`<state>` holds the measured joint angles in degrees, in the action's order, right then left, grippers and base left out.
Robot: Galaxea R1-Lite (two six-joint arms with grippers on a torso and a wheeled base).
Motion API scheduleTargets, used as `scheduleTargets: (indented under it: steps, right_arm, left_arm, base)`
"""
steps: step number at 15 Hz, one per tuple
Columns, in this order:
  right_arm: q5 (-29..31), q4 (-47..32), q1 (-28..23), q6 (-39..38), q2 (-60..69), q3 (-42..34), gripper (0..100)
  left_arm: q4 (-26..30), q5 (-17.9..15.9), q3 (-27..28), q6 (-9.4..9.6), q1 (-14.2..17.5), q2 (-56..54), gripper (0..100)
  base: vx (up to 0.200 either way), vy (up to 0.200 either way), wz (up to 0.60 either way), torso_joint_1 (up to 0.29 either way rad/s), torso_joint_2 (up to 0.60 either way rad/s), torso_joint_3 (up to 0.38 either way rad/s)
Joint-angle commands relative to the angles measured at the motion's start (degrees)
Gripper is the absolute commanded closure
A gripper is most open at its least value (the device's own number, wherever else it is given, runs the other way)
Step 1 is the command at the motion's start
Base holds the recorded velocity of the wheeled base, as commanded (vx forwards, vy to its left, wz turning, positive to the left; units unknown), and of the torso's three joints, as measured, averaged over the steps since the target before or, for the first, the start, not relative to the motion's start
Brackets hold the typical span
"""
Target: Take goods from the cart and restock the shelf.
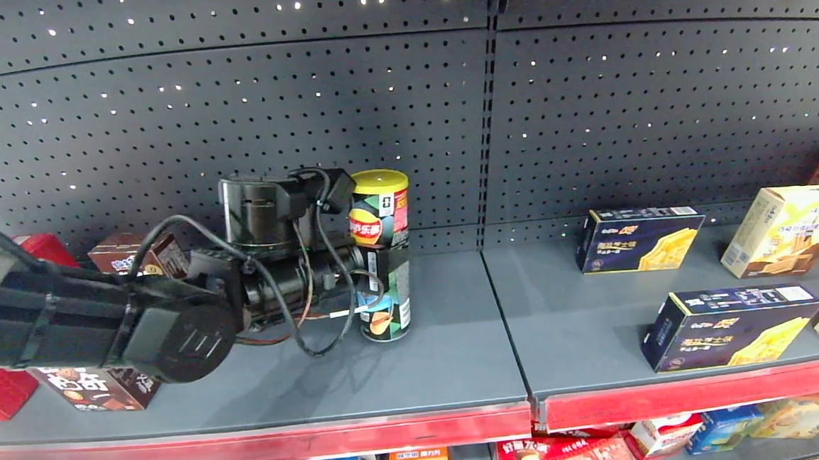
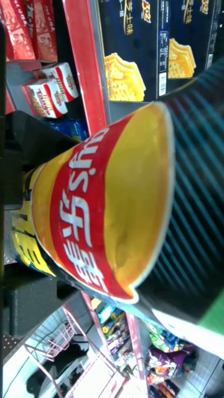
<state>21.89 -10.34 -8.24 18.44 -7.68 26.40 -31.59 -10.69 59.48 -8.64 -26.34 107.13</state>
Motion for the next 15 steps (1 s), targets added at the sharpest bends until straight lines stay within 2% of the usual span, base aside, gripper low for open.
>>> scheduleTargets:
  steps: [1, 2, 4, 6, 7, 8, 11, 12, 13, 14, 15]
  right_arm:
    - [0.0, -0.5, 0.1, 0.0, 1.1, 0.0, 100]
    - [0.0, -1.0, 0.1, 0.0, 1.5, 0.2, 100]
    - [0.0, -1.8, 0.1, -0.2, 1.9, 0.5, 100]
    - [-0.1, -1.9, 0.1, -0.1, 1.9, 0.5, 100]
    - [-0.1, -1.9, 0.1, -0.1, 1.9, 0.5, 100]
    - [-0.1, -1.9, 0.1, -0.2, 1.9, 0.5, 100]
    - [-0.1, -1.8, 0.1, -0.3, 1.9, 0.4, 100]
    - [-0.1, -1.8, 0.1, -0.5, 1.9, 0.2, 100]
    - [-0.2, -1.8, 0.1, -0.5, 1.9, 0.1, 100]
    - [-0.2, -1.8, 0.1, -0.5, 1.9, 0.1, 100]
    - [-0.2, -1.8, 0.1, -0.5, 1.9, 0.1, 100]
  left_arm:
    - [1.3, 1.6, -6.9, 1.88, -0.1, -9.3, 100]
    - [1.8, 2.7, -8.6, 2.49, -0.1, -10.9, 100]
    - [4.2, 8.3, -14.4, 4.16, -0.5, -16.3, 100]
    - [6.1, 11.5, -15.0, 4.60, -0.6, -17.7, 100]
    - [7.5, 16.3, -14.4, 4.60, -1.4, -18.0, 100]
    - [8.1, 17.9, -13.7, 4.60, -1.8, -18.1, 100]
    - [7.3, 19.4, -11.7, 4.60, -3.4, -17.7, 100]
    - [2.0, 23.5, -10.4, 3.98, -6.0, -15.3, 100]
    - [-2.6, 25.5, -10.6, 3.55, -7.4, -13.4, 100]
    - [-10.2, 30.1, -10.9, 3.02, -10.1, -10.1, 100]
    - [-11.5, 32.2, -11.6, 1.96, -11.8, -9.2, 100]
  base:
    - [0.000, 0.000, 0.00, 0.000, 0.00, 0.000]
    - [0.000, 0.000, 0.00, 0.000, 0.00, 0.000]
    - [0.000, 0.000, 0.00, 0.000, 0.00, 0.000]
    - [0.000, 0.000, 0.00, 0.000, 0.00, 0.000]
    - [0.000, 0.000, 0.00, 0.000, 0.00, 0.000]
    - [0.000, 0.000, 0.00, 0.000, 0.00, 0.000]
    - [0.000, 0.000, 0.00, 0.000, 0.00, 0.000]
    - [0.000, 0.000, 0.00, 0.000, 0.00, 0.000]
    - [0.000, 0.000, 0.00, 0.000, 0.00, 0.000]
    - [0.000, 0.000, 0.00, 0.000, 0.00, 0.000]
    - [0.000, 0.000, 0.00, 0.000, 0.00, 0.000]
